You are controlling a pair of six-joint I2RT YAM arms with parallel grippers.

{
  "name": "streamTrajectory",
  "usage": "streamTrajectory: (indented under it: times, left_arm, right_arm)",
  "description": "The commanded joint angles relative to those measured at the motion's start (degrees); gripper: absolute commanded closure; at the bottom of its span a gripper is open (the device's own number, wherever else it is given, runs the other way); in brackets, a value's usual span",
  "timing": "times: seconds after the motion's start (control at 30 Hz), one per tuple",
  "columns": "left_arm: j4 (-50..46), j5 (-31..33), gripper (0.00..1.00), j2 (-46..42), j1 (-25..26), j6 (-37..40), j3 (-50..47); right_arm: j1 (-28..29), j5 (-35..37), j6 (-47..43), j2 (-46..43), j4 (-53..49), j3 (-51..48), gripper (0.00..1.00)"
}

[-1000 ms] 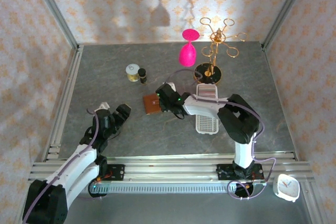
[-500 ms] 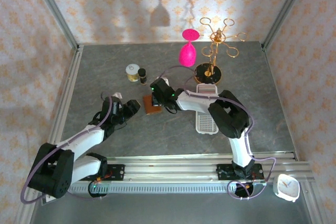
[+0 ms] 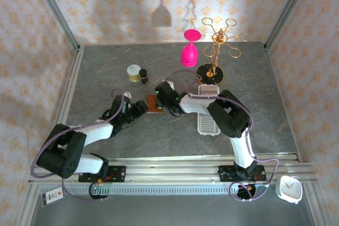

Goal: Put the credit cards into the card holder
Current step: Pick up the card holder from the center of the table.

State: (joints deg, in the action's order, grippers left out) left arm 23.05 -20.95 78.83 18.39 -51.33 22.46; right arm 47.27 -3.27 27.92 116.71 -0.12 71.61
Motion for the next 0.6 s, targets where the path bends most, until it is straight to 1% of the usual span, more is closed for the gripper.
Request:
streamTrajectory:
  times: [0.0, 0.2, 0.33, 0.43, 0.57]
  left_arm:
    - [4.6, -0.9, 0.50, 2.3, 0.6, -0.9, 1.4]
    - [8.5, -2.6, 0.56, 6.6, 1.8, -2.0, 2.2]
    - [12.7, -5.3, 0.63, 9.1, 2.4, -4.0, 2.2]
    - [16.0, -6.1, 0.70, 10.5, 3.1, -5.3, 1.9]
    - [17.7, -7.5, 0.82, 10.9, 3.2, -6.0, 1.9]
  right_arm:
    - [-0.1, -1.3, 1.7, -0.4, -2.4, -2.7, 1.00]
    - [-0.1, -1.7, 1.6, -0.6, -2.3, -3.2, 1.00]
    - [-0.1, -2.1, 1.9, -0.7, -1.9, -3.4, 1.00]
    - [-0.1, -2.4, 2.3, -1.0, -1.4, -4.1, 1.00]
    - [-0.1, -2.7, 3.0, -2.2, -0.5, -5.4, 1.00]
